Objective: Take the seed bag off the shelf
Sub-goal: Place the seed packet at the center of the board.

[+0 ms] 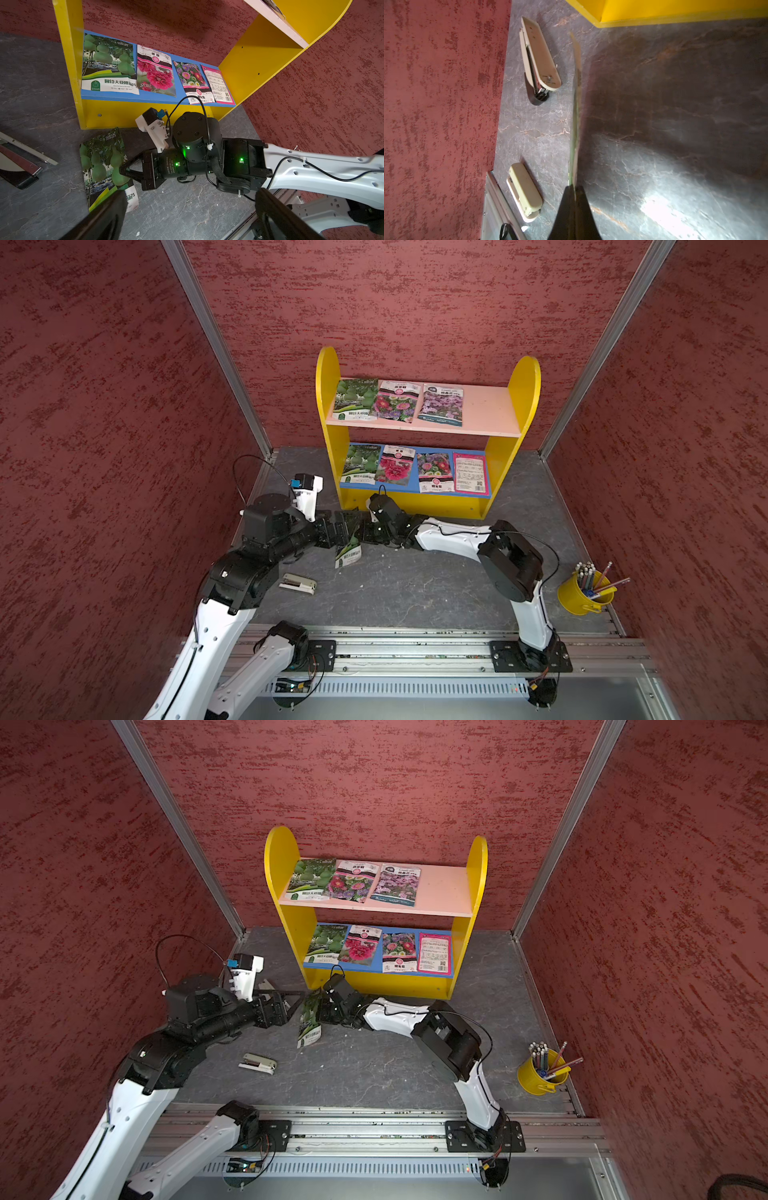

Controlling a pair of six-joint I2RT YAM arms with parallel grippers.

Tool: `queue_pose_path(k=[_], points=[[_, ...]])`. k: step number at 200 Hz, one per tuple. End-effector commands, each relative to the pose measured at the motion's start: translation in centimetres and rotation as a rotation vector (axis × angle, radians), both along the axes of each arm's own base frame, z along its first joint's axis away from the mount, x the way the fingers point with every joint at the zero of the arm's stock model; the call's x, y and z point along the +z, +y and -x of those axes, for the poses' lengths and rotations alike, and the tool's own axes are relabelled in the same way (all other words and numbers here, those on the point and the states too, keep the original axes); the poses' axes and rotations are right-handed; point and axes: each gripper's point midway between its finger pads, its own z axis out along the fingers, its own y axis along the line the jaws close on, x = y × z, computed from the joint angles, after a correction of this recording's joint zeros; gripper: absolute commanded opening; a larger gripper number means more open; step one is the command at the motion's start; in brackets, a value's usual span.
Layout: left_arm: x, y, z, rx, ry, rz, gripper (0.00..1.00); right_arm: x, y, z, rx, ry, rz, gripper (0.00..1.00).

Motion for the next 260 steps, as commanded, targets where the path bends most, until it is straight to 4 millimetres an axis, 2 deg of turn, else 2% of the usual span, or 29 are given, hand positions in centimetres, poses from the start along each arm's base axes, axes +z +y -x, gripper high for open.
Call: queue_pose_path(k=[1, 29, 107, 166, 222, 234, 260], points=[[-0.2, 0.0, 0.0, -0.006, -0.006, -0.007, 1.00, -0.9, 0.0, -0.4, -0.018, 0.008, 0.049, 0.07], [-0.5, 0.0, -0.1, -0.007, -0.003, -0.007, 1.00, -1.4, 0.1, -0.4, -0.019, 0.016, 0.063, 0.10], [-1.1, -0.3, -0.4, -0.009, 0.013, 0.000, 1.00, -3.5, -0.7, -0.4, -0.087, 0.037, 0.094, 0.12], [-1.5, -0.4, -0.6, -0.008, 0.022, 0.007, 1.00, -4.8, -1.1, -0.6, -0.179, 0.043, 0.090, 0.03], [-1.9, -0.5, -0.7, -0.009, 0.028, 0.016, 1.00, -4.8, -0.6, -0.9, -0.195, 0.033, 0.080, 0.04], [-1.9, -0.4, -0.8, -0.005, 0.030, 0.016, 1.00, -4.8, -0.4, -0.9, -0.193, 0.035, 0.079, 0.06], [-1.9, -0.4, -0.7, -0.001, 0.028, 0.014, 1.00, -5.0, -0.5, -1.1, -0.200, 0.032, 0.082, 0.22]])
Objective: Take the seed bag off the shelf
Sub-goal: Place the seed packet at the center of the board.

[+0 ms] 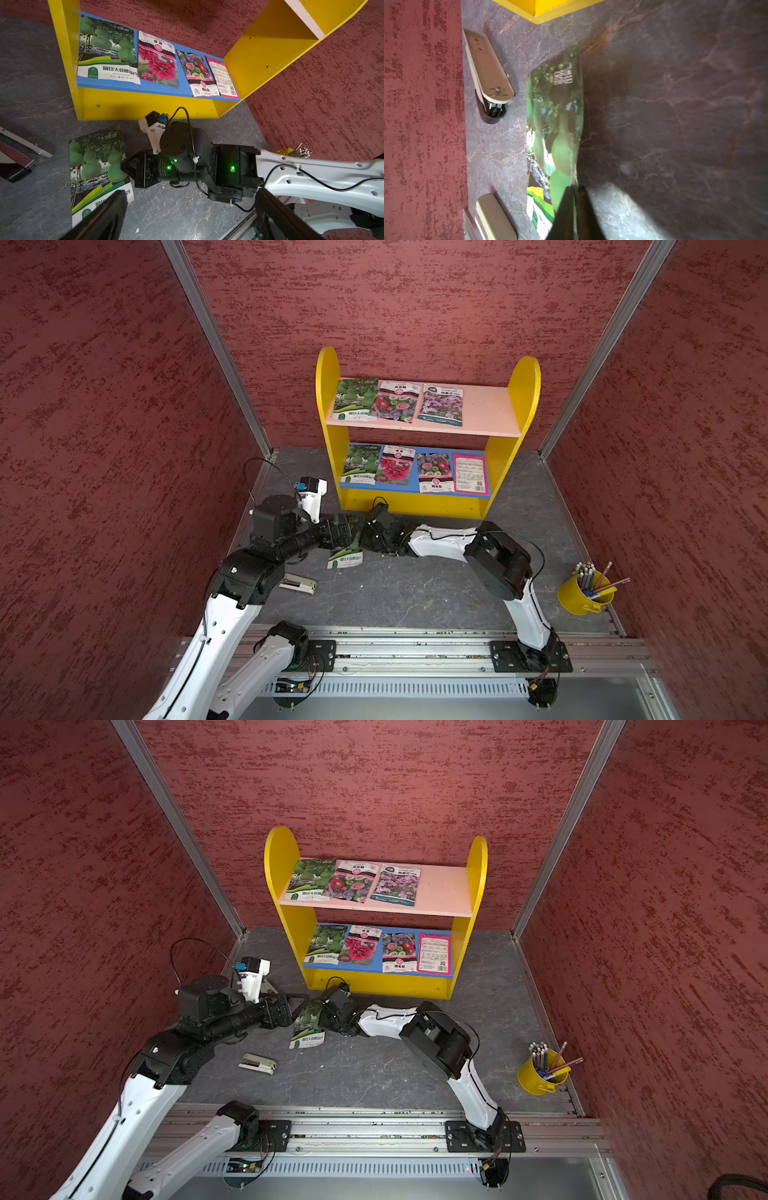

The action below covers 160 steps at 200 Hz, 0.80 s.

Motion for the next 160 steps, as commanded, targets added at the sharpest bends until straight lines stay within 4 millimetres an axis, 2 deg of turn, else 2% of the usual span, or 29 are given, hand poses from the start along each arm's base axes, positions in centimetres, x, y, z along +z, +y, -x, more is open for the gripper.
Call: queue_pose_path(k=[1, 24, 46, 68, 91, 116, 139, 160], points=[[0.2, 0.0, -0.1, -0.001, -0.013, 0.013, 1.00, -0.1, 0.3, -0.7, -0.026, -0.026, 0.003, 0.23], [0.1, 0.1, -0.2, 0.008, -0.009, 0.009, 1.00, 0.2, 0.3, -0.8, -0.026, -0.039, 0.014, 0.37], [0.0, 0.2, -0.2, 0.012, -0.004, 0.006, 1.00, 0.7, -0.4, -0.9, -0.035, -0.059, 0.040, 0.42], [0.1, 0.2, -0.2, 0.014, -0.005, 0.005, 1.00, 2.2, -1.5, -0.8, -0.029, -0.103, 0.067, 0.46], [0.2, 0.1, -0.2, 0.006, -0.003, 0.005, 1.00, 5.6, -2.7, -0.3, 0.021, -0.191, 0.078, 0.57], [0.3, -0.3, -0.5, -0.011, -0.001, 0.010, 1.00, 9.4, -4.3, 1.0, 0.112, -0.286, 0.105, 0.74], [0.7, -0.8, -0.9, -0.026, -0.009, 0.025, 1.00, 12.1, -6.2, 2.6, 0.202, -0.353, 0.145, 0.91], [1.2, -1.4, -1.3, -0.044, -0.018, 0.035, 1.00, 14.8, -8.0, 3.9, 0.272, -0.423, 0.181, 0.99]])
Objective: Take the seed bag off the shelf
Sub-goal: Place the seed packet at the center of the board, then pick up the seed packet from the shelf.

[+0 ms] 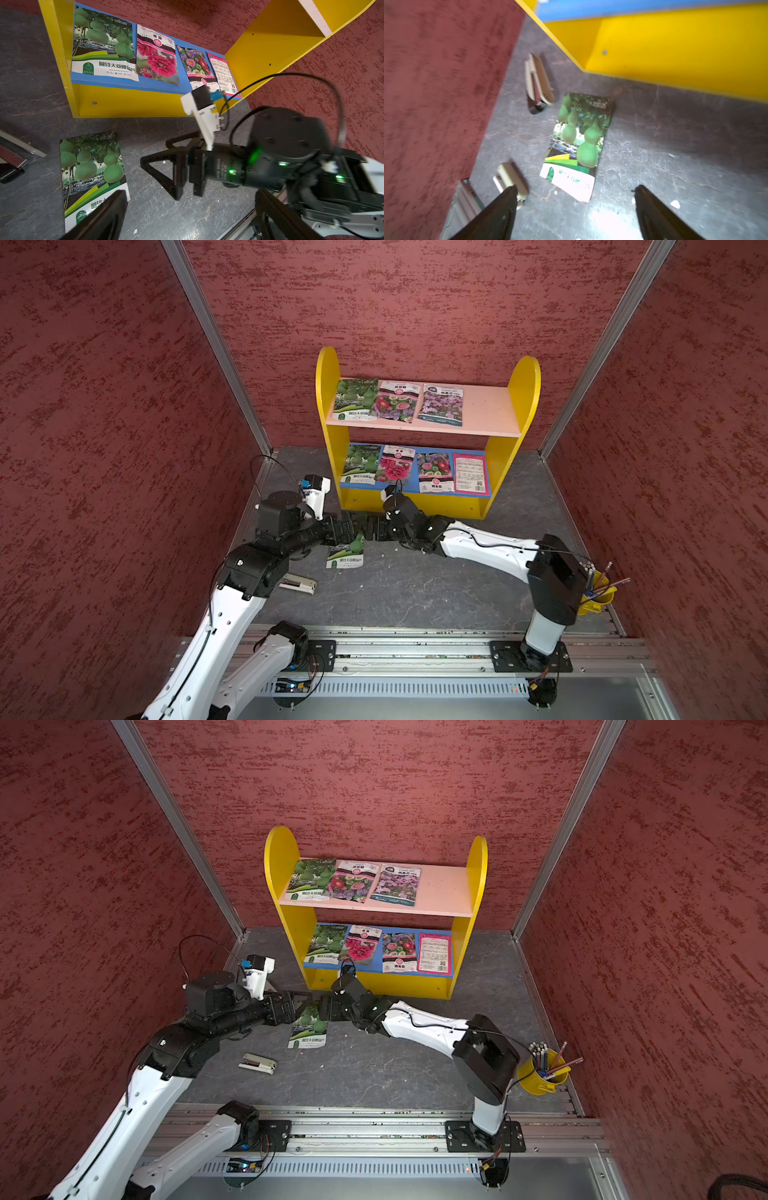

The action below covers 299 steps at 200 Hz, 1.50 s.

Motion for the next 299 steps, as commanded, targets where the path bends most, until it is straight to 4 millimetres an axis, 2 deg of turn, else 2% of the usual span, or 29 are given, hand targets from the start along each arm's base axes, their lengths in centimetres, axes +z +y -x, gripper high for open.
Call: queue_pose_path(k=[1, 36, 40, 43, 66, 94, 124, 171, 176, 208, 212, 240, 262, 299], points=[[2.0, -0.8, -0.4, -0.030, -0.054, 0.032, 1.00, 1.1, -2.5, 1.8, 0.102, -0.087, 0.131, 0.99], [2.8, -2.1, -1.0, -0.064, -0.069, 0.037, 1.00, 5.0, -6.6, 4.0, 0.170, -0.189, 0.236, 0.99], [3.0, -2.2, -1.0, -0.069, -0.072, 0.038, 1.00, 4.9, -7.1, 4.0, 0.172, -0.193, 0.263, 0.99], [3.1, -2.3, -1.1, -0.072, -0.074, 0.039, 1.00, 6.0, -7.7, 4.3, 0.169, -0.212, 0.262, 0.99], [3.5, -3.2, -1.6, -0.090, -0.076, 0.043, 1.00, 9.0, -11.3, 5.2, 0.160, -0.283, 0.353, 0.98], [3.7, -4.2, -2.1, -0.110, -0.078, 0.049, 1.00, 14.0, -14.4, 5.8, 0.130, -0.379, 0.406, 0.98], [3.8, -5.3, -2.3, -0.134, -0.076, 0.055, 1.00, 19.3, -15.7, 5.2, 0.091, -0.477, 0.432, 0.98], [3.8, -6.5, -2.3, -0.157, -0.076, 0.053, 1.00, 26.1, -15.4, 2.5, 0.035, -0.567, 0.389, 0.98], [3.8, -6.6, -2.2, -0.160, -0.078, 0.055, 1.00, 26.1, -14.8, 1.7, 0.036, -0.561, 0.398, 0.99], [3.5, -7.0, -2.2, -0.170, -0.071, 0.052, 1.00, 28.7, -14.4, -1.7, -0.006, -0.575, 0.392, 0.98], [3.5, -7.1, -2.1, -0.173, -0.071, 0.053, 1.00, 28.3, -14.3, -2.3, -0.004, -0.562, 0.402, 0.98], [3.7, -7.6, -1.8, -0.194, -0.078, 0.062, 1.00, 29.5, -14.5, -5.3, -0.049, -0.562, 0.361, 0.97], [3.8, -7.9, -1.8, -0.201, -0.079, 0.064, 1.00, 29.6, -14.9, -7.6, -0.089, -0.551, 0.315, 0.95], [3.6, -8.1, -1.9, -0.202, -0.074, 0.063, 1.00, 29.4, -15.2, -10.3, -0.132, -0.559, 0.286, 0.92]])
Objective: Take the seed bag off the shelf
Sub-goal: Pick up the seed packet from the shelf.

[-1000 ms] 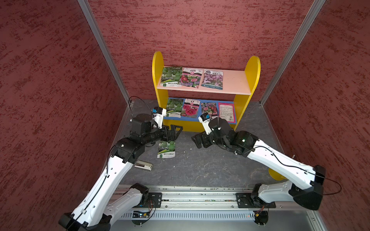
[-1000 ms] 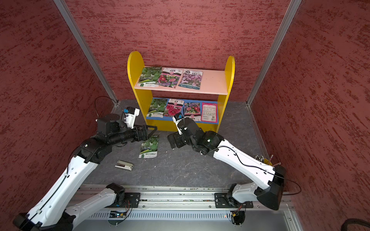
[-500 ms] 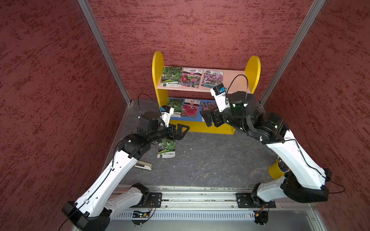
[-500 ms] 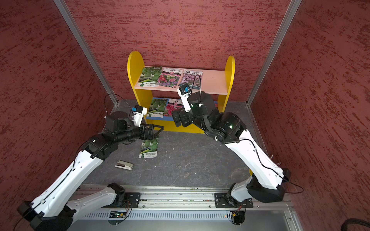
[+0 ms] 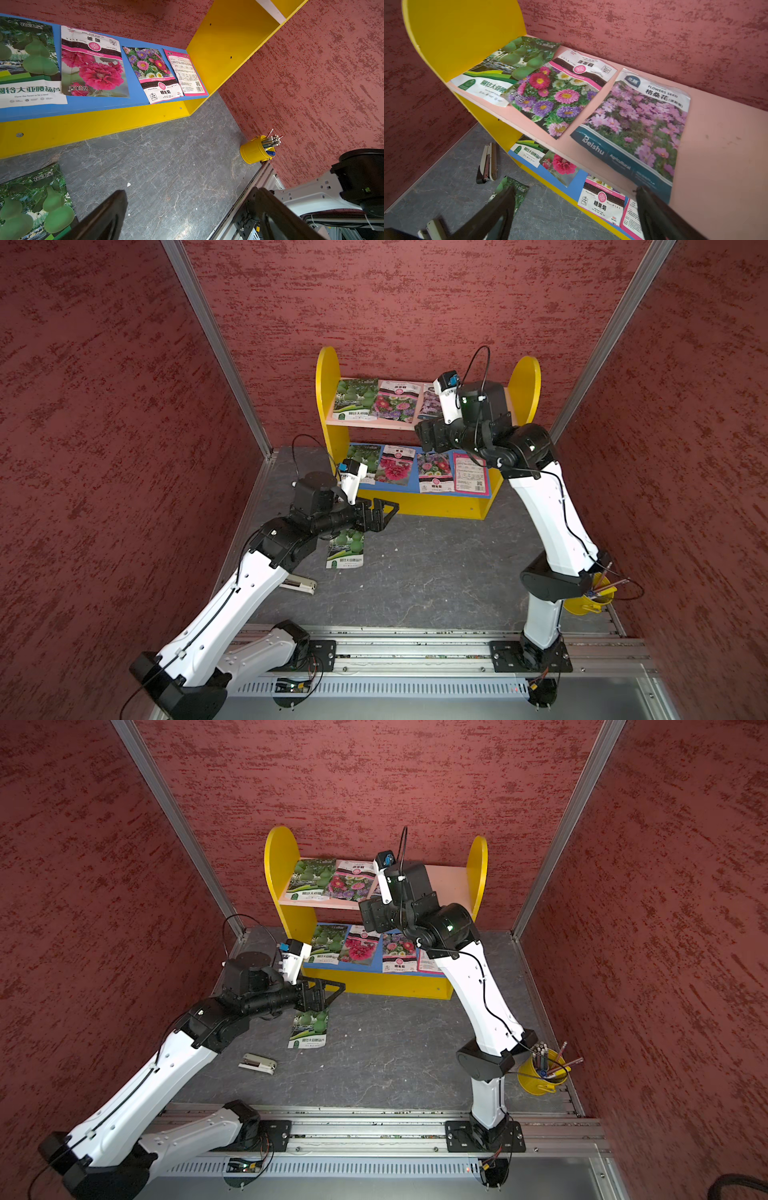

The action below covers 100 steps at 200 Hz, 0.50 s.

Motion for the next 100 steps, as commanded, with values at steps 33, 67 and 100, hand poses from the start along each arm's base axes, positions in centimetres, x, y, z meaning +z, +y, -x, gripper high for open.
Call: queue_pose_path(k=[33, 67, 100], points=[[1.3, -0.5, -0.2, -0.005, -0.034, 0.032, 1.00, 1.3, -0.4, -2.9, -0.023, -0.049, -0.097, 0.92], [1.1, -0.8, -0.4, -0.006, -0.027, 0.037, 1.00, 1.3, -0.3, -5.0, -0.053, -0.079, -0.124, 0.93], [1.0, -1.0, -0.4, -0.005, -0.024, 0.035, 1.00, 0.4, -0.9, -6.8, -0.099, -0.083, -0.121, 0.94]])
